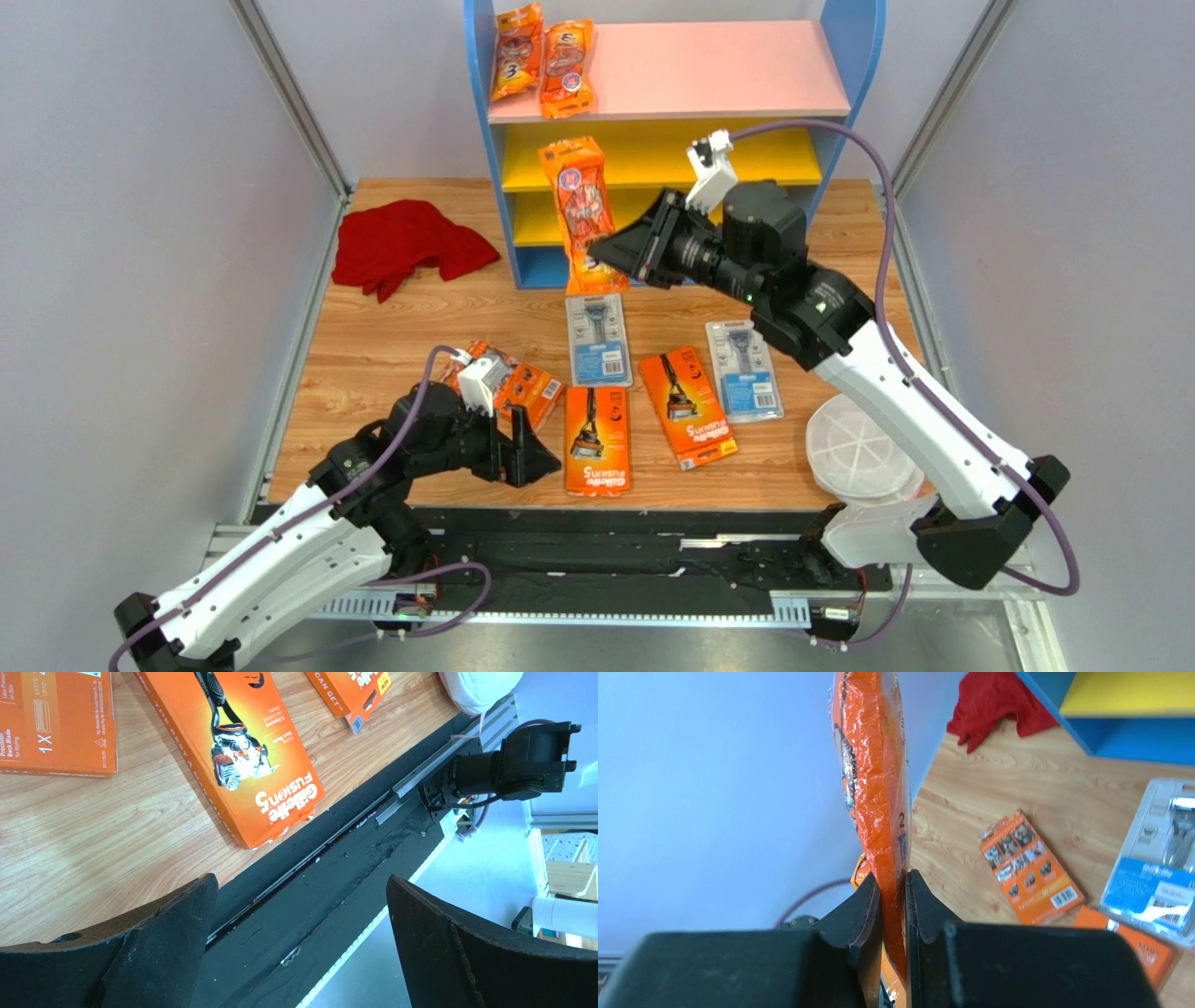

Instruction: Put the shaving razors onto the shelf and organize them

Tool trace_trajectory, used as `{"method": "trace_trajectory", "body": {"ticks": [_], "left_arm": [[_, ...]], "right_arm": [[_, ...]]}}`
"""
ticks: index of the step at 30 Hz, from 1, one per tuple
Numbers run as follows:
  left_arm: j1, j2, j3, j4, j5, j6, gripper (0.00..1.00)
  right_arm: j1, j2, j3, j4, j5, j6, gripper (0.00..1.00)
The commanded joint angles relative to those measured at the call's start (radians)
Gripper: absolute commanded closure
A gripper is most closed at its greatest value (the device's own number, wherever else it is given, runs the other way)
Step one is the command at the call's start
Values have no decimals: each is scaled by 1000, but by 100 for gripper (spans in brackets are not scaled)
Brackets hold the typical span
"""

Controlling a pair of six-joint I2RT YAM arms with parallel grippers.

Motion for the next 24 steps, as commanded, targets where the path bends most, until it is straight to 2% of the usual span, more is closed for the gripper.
{"method": "trace_trajectory", "body": {"ticks": [1,14,17,24], "left_arm": [[-2,1,-5,21,0,-2,1],[-2,1,-17,33,8,-5,1],[-2,3,-17,34,12,-5,1],[-2,1,-13,36,14,-1,1]], "right_arm": [[-67,79,187,-49,-97,-52,100],[-236,486,804,-186,-244,-9,100],[-276,539,878,-177,-264,31,100],[-339,593,927,-103,-272,101,100]]}}
